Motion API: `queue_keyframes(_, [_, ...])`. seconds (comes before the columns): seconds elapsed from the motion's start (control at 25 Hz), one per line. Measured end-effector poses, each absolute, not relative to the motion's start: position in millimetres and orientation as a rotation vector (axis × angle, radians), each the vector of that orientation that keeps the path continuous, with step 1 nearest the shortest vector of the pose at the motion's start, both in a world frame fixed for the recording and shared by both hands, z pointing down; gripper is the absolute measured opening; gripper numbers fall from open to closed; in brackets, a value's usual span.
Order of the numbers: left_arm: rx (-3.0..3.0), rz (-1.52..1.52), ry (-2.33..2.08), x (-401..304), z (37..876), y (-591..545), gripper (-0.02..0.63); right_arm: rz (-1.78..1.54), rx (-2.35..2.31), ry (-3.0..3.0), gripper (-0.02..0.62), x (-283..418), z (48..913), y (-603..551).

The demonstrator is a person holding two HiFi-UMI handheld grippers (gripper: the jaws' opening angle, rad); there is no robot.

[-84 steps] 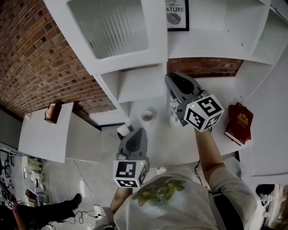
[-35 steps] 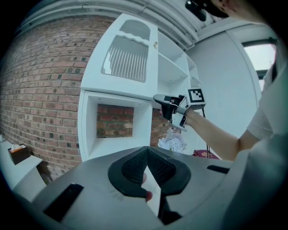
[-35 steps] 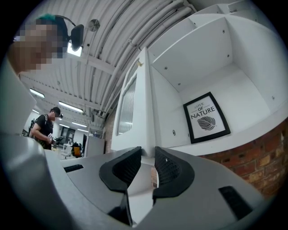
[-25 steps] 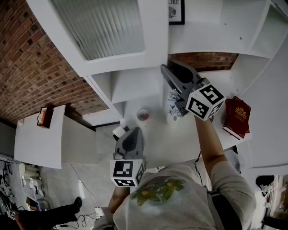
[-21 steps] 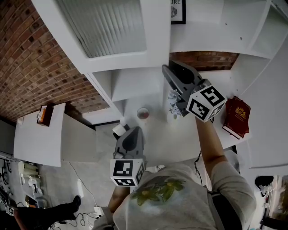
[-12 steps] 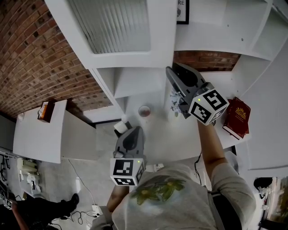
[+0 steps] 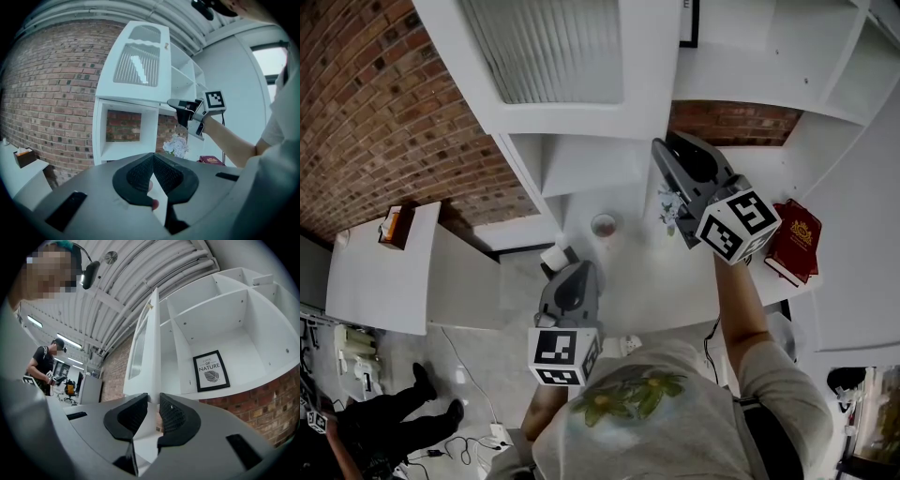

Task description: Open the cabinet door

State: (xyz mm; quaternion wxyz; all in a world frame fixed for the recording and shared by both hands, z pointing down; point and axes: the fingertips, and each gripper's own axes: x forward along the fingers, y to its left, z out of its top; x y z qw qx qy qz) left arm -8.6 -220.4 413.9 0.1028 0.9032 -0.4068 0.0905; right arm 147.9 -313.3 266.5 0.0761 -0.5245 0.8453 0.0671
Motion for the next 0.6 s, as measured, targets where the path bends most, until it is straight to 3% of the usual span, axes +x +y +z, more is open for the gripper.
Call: queue_keyframes(0.6, [2.697, 0.218, -1.175, -16, 407, -208, 0.008, 0.199, -1.637, 2.54, 0.083, 134, 269, -290])
